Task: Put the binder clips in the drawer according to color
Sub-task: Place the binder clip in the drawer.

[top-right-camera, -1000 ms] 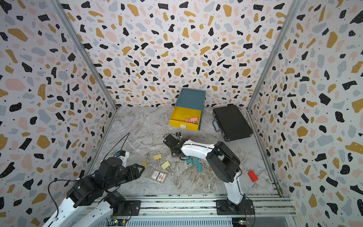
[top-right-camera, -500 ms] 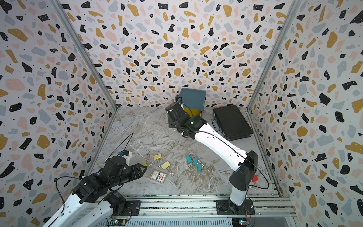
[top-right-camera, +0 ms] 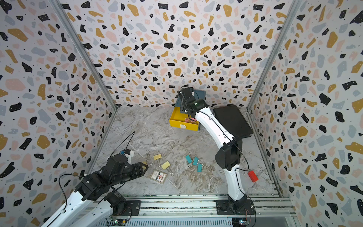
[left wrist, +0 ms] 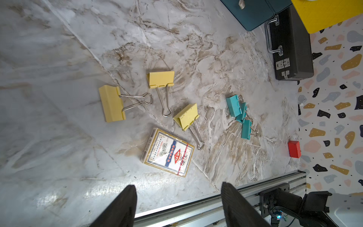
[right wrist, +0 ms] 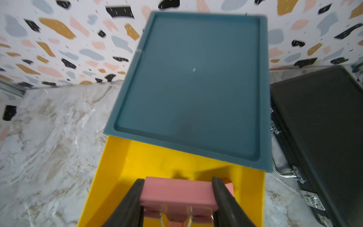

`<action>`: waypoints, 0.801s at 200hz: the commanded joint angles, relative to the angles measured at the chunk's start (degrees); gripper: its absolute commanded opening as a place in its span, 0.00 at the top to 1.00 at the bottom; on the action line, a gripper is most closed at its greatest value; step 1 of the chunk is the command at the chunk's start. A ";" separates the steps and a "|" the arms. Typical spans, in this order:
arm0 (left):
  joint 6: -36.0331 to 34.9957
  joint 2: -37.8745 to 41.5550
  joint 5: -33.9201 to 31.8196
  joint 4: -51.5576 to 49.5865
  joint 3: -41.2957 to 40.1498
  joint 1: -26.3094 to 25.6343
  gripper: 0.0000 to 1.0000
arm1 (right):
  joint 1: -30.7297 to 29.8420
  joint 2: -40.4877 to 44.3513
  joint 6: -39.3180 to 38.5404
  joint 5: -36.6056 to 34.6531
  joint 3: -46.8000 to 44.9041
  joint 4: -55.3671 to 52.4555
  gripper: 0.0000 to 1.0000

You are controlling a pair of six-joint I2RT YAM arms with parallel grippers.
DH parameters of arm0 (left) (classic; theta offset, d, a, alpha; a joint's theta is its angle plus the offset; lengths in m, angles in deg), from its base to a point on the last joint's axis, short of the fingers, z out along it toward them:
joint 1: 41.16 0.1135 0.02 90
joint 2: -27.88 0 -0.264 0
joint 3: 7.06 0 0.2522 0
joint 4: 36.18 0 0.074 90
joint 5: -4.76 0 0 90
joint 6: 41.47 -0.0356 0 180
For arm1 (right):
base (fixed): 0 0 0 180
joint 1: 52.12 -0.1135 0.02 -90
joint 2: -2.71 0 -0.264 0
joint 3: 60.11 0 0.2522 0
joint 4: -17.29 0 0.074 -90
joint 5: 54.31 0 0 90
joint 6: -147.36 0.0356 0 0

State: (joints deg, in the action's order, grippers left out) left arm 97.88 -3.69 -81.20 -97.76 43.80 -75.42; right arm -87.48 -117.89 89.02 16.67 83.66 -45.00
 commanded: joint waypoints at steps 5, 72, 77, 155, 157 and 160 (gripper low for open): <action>0.20 -0.42 0.45 2.38 1.13 -0.19 0.28 | 0.22 1.34 1.26 2.47 1.18 -2.97 0.56; -0.15 -1.00 0.30 1.85 2.49 -0.19 0.28 | 1.43 5.99 4.02 6.22 1.66 -3.77 0.19; -0.13 -0.96 0.28 1.90 2.53 -0.19 0.28 | 1.39 6.95 4.38 6.59 1.45 -3.87 0.19; 0.41 0.68 0.23 1.78 1.57 -0.19 0.29 | 1.15 36.28 20.02 21.63 -45.07 18.94 0.67; 0.41 0.71 0.24 1.76 1.50 -0.19 0.29 | 1.12 36.48 20.26 22.14 -45.81 19.47 0.68; 0.47 0.66 0.23 1.77 1.48 -0.21 0.29 | 1.08 36.67 20.56 22.67 -46.89 20.29 0.69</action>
State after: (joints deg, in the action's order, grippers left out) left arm 97.90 -3.52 -81.20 -97.41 44.26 -75.42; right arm -86.14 -83.05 102.96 32.64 46.27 -34.18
